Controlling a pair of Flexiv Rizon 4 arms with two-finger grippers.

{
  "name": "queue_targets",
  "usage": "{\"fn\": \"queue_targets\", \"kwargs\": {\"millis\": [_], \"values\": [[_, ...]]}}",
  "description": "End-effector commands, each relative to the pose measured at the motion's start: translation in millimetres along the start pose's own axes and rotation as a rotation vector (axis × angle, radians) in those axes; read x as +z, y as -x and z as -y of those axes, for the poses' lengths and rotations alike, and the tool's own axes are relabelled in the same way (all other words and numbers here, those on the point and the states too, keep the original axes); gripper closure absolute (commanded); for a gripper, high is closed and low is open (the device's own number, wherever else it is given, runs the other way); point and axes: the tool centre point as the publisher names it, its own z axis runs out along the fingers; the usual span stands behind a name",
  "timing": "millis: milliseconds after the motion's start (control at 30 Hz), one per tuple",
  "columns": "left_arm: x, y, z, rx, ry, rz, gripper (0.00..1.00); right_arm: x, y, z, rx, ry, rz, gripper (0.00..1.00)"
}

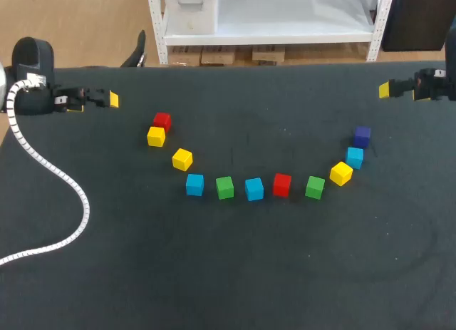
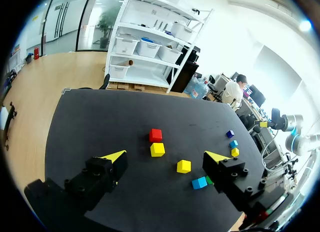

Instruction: Place the blue cubes, place green cubes on the blue cubes, place the yellow cubes on the green cubes, then place the red cubes on the yellow cubes, and place purple cube on the red cubes.

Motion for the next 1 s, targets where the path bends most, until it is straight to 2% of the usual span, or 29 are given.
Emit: {"fn": "queue_targets", "kwargs": {"millis": [33, 733, 767, 867, 1000], "values": [[0.4, 1.3, 2.1, -0.002, 0.010, -0.006, 0.00, -0.4, -0.3, -0.4, 0.000, -0.002, 0.001, 0.00], [0.4, 1.3, 2.1, -0.002, 0.010, -0.006, 0.00, -0.4, -0.3, -0.4, 0.000, -0.002, 0.001, 0.00], [0.4, 1.3, 2.1, -0.002, 0.010, -0.006, 0.00, 1.0, 1.6, 0.1, -0.073, -0.004, -0.045, 0.00], [0.4, 1.3, 2.1, -0.002, 0.010, -0.006, 0.00, 4.4, 7.8, 0.8, -0.320, 0.087, -0.149, 0.00], [0.4, 1.3, 2.1, -0.002, 0.010, -0.006, 0.00, -0.5, 13.4, 2.4, -0.607, 0.191, -0.240, 0.00]]}}
